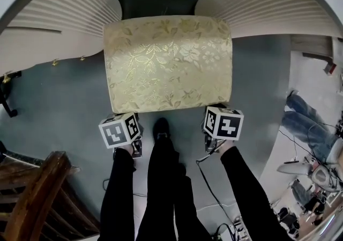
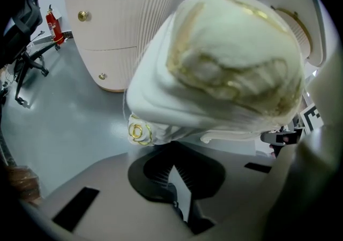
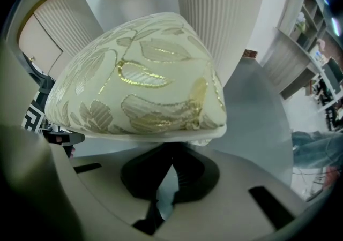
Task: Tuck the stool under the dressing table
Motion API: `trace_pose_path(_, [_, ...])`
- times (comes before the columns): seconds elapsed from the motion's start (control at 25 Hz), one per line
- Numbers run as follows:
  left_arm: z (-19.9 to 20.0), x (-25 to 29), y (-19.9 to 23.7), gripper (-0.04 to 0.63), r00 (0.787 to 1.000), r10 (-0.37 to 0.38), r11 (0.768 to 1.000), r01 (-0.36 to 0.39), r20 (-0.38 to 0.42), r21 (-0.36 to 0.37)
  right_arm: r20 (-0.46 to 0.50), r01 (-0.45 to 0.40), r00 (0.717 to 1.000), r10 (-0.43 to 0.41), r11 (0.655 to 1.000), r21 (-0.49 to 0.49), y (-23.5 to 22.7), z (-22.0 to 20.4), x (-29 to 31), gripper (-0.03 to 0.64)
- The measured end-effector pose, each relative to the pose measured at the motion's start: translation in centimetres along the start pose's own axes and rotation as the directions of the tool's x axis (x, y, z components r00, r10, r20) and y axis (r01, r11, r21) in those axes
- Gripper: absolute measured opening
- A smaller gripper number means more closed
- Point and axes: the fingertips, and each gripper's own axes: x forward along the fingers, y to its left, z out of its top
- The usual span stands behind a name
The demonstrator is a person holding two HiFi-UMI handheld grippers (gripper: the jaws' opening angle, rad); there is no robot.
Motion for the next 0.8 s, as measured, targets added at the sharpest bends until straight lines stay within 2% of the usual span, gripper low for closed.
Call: trace_pose_path(0.8, [0.4,0.3,-1.2,0.008,0.998,-0.036,0.999,0.036,0.054,-0.002,0.049,-0.008,0.999,0.009,0.999,-0.032,0.2,0.2,-0.2,0.005])
